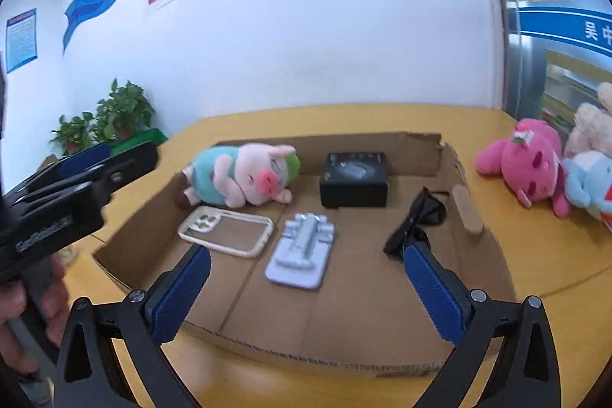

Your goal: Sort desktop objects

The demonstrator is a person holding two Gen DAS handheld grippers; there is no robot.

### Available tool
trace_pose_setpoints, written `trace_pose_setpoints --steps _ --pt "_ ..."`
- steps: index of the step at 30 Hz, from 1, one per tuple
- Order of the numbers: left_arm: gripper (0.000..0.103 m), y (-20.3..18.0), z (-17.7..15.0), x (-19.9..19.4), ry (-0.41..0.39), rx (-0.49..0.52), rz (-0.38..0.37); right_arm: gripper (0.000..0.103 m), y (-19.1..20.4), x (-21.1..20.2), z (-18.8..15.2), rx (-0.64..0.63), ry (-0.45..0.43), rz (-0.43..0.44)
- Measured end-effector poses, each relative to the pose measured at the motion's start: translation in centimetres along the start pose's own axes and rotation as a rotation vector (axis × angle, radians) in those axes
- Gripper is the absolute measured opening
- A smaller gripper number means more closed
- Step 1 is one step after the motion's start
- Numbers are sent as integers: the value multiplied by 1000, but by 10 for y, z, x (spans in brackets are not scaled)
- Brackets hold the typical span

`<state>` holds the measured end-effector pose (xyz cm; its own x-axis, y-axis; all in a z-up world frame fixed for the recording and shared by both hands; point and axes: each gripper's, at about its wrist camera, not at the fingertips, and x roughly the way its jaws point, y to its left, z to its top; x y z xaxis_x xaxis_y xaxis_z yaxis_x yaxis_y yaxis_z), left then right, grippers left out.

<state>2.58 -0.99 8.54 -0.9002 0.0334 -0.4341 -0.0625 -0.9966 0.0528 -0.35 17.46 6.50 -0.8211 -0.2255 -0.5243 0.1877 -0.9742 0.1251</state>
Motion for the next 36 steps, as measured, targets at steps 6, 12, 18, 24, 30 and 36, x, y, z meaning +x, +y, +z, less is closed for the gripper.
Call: trace_pose_setpoints --steps 6,12,18,24,30,36 --pt "84 21 -44 26 87 -90 66 103 -2 21 -38 -38 6 -59" --pt "84 11 -64 31 71 -31 108 103 -6 24 -54 -42 -30 -87" --pt "86 15 -72 27 18 -33 75 103 -6 21 -58 -50 -70 -88" --pt "87 15 -72 27 20 -32 72 103 -6 20 -58 -50 -69 -88" --pt "87 15 -71 27 20 -32 72 103 -6 20 -58 -50 -69 -87" --pt "87 15 -71 27 20 -33 72 103 -6 20 -58 -50 -69 -87"
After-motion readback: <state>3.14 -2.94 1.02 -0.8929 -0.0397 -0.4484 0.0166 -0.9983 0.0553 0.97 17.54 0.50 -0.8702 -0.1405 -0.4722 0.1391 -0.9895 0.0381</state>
